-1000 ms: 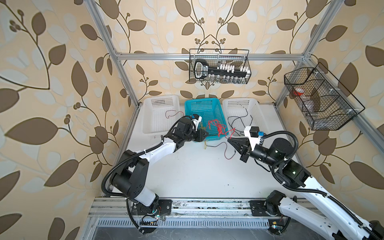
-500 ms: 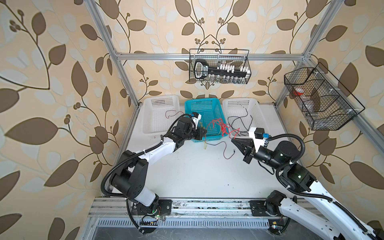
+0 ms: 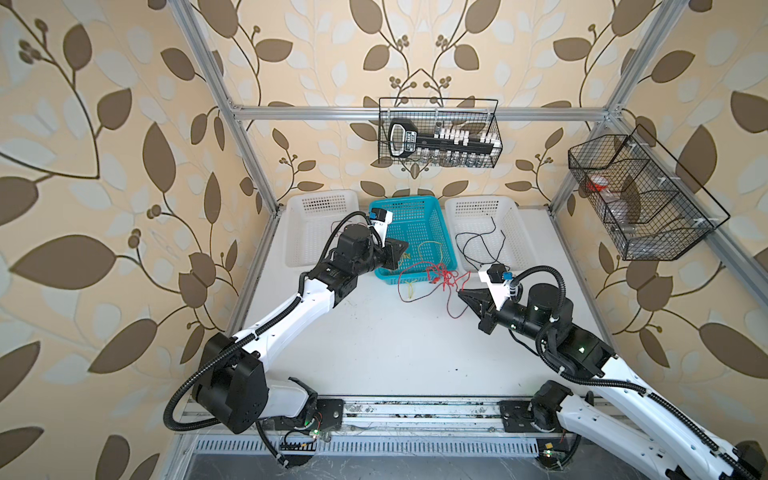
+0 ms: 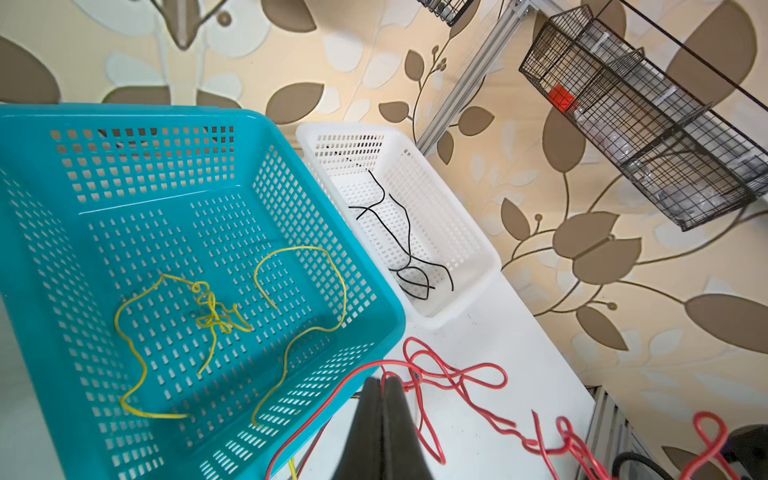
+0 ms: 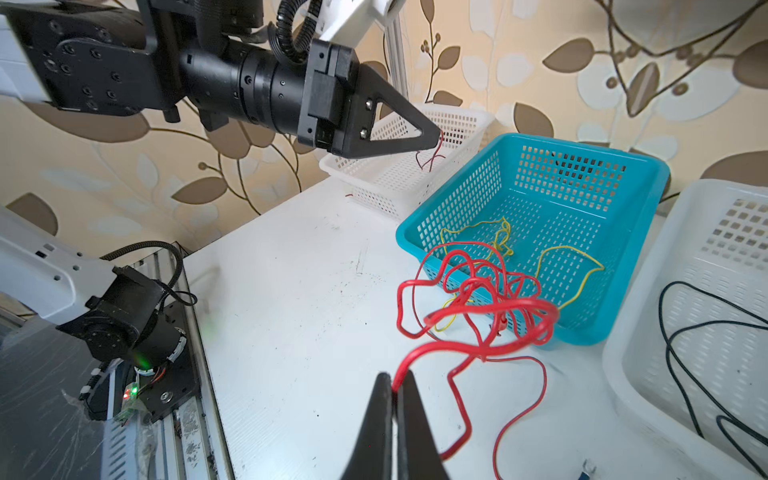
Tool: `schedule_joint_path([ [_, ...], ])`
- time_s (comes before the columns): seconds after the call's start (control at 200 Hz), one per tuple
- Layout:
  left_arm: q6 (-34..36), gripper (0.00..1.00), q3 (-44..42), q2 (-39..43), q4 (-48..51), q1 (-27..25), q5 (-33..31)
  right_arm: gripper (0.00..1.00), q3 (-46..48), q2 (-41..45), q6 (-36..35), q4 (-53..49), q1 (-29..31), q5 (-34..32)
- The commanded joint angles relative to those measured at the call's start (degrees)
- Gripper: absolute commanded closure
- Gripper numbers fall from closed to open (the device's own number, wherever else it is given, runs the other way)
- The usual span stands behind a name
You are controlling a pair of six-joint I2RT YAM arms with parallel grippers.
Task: Untangle the cables
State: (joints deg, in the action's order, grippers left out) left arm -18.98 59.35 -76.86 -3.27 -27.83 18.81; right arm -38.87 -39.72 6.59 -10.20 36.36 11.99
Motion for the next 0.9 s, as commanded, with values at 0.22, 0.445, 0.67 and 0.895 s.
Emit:
schedule_joint_path([
  [0.22,11.2,0.34,-2.2,0.2,3.9,-0.5,0.9,1.00,-5.2,1.9,-2.4,-0.5,0.2,2.8],
  [0.445,17.6,0.27,-5.3,-2.0,1.0,-0.5,-1.5,1.00,-7.5,2.8,-2.5,0.3,0.2,5.9],
  [0.67,17.9,0.27,-4.5,-5.1,-1.3,-0.5,-0.7,1.00,-8.2,2.2,-2.2,1.9,0.2,8.1],
  [0.895,13.4,0.35,-3.8,-10.8,-7.2,-0.6,2.4,1.00,-8.1,1.4,-1.3,4.0,0.2,9.5],
])
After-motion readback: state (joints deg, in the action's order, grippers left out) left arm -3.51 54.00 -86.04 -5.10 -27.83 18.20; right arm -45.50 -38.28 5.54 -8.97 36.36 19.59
